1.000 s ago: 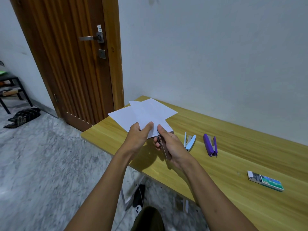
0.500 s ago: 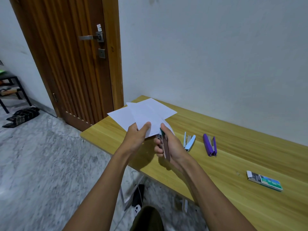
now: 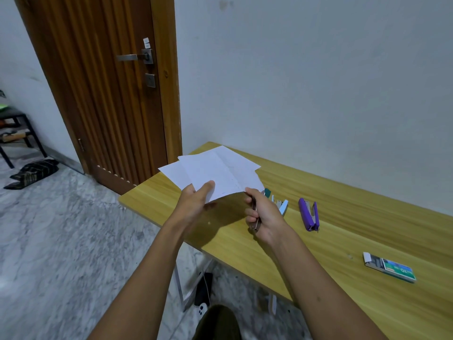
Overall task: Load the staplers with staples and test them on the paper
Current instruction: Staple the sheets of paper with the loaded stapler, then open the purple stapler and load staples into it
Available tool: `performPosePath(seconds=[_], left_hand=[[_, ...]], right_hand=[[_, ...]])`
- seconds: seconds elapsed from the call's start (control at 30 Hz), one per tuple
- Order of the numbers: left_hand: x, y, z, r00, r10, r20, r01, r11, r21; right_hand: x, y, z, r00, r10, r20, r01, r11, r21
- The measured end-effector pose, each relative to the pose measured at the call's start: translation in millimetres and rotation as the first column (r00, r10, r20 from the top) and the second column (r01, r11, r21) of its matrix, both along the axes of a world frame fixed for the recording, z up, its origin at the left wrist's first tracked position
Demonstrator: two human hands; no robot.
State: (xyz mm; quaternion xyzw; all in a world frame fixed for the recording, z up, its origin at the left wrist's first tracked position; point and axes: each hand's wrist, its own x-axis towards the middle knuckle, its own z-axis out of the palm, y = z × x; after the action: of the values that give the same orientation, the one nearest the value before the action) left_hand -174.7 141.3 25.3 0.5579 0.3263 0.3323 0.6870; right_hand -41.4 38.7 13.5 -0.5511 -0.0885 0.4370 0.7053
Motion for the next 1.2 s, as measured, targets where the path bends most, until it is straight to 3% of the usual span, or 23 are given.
performPosePath(seconds=[0.17,0.37,0.47,0.57,0.67,0.77,0.87,0.93,1.03,1.1,1.2], left_hand=[[4,5,-6,0.968,0.231,-0.095,-0.226,0.972,0.058],[17,14,-15,0.882,0.452,-0.133,-0.457,0.889,-0.010],[26,18,-19,0.827,0.540,-0.159,-0.540,0.840,0.046],[37,18,-25,0.778,0.531,-0.336,-0.460,0.845,0.272],[43,12,-33,0.584,0.521,-0.622,-0.209,0.837,0.505],[42,13,-44,0.518,0.419,-0.745,0.092,0.839,0.536],[40,13,-45,0.463,0.353,-0.813,0.209,0.848,0.487],[44,7,-43,0.486,0.350,-0.801,0.208,0.843,0.495],[59,-16,-39,0.686,0.329,-0.649,0.228,0.750,0.621],[79,-41,-38,0.798,0.213,-0.564,0.308,0.660,0.686],[115,-87,-42,0.857,0.093,-0.506,0.407,0.478,0.778]], right_hand=[[-2,8,2,0.999,0.005,0.038,-0.005,1.000,0.009],[-3,21,9,0.967,0.055,0.249,-0.016,0.988,-0.156],[2,19,15,0.951,0.088,0.295,-0.028,0.979,-0.201],[8,11,17,0.929,0.127,0.348,-0.034,0.964,-0.262],[16,4,13,0.922,0.123,0.367,-0.034,0.970,-0.240],[23,-6,14,0.931,0.123,0.345,-0.041,0.971,-0.236],[32,-23,16,0.919,0.145,0.366,-0.048,0.964,-0.260],[42,-37,18,0.886,0.186,0.425,-0.055,0.952,-0.302],[58,-66,26,0.755,0.249,0.607,-0.006,0.928,-0.373],[71,-90,31,0.716,0.204,0.668,0.060,0.935,-0.350],[99,-123,32,0.678,0.141,0.722,0.217,0.899,-0.380]])
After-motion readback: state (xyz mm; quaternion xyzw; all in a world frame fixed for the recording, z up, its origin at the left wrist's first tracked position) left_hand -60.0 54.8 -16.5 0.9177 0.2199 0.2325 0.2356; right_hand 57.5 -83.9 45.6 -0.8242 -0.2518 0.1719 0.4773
